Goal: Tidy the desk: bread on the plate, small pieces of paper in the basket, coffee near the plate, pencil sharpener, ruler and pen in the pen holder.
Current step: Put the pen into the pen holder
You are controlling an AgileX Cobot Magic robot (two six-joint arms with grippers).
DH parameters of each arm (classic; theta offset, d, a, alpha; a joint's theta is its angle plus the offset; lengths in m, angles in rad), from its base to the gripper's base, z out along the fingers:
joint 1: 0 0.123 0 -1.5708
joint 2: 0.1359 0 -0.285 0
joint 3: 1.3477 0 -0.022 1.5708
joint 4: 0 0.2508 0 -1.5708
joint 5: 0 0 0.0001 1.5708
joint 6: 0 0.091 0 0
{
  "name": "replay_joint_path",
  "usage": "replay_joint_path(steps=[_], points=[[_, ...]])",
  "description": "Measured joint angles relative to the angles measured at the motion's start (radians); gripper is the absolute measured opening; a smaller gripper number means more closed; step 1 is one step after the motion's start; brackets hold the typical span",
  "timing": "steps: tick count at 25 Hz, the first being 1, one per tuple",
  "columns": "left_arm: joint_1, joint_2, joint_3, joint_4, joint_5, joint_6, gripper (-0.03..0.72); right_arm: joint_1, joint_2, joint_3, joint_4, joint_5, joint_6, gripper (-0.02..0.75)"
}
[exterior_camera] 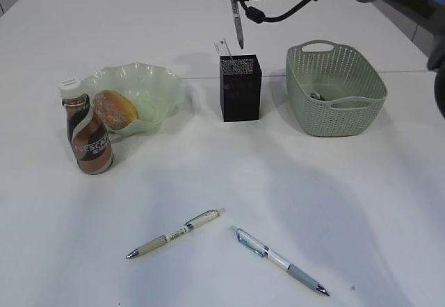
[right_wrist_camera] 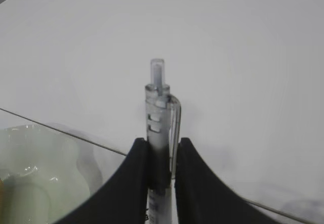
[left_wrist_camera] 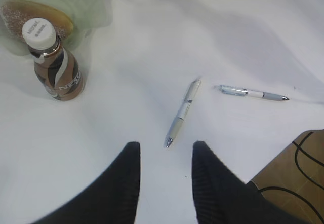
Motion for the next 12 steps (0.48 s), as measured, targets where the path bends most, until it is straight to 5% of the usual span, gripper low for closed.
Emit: replay_joint_path(steps=[12], points=[[0.000,0.000,0.000,0.000,-0.010,0.000,0.239,0.000,0.082,0.002,0.015,-0.063,-0.002,0.118]])
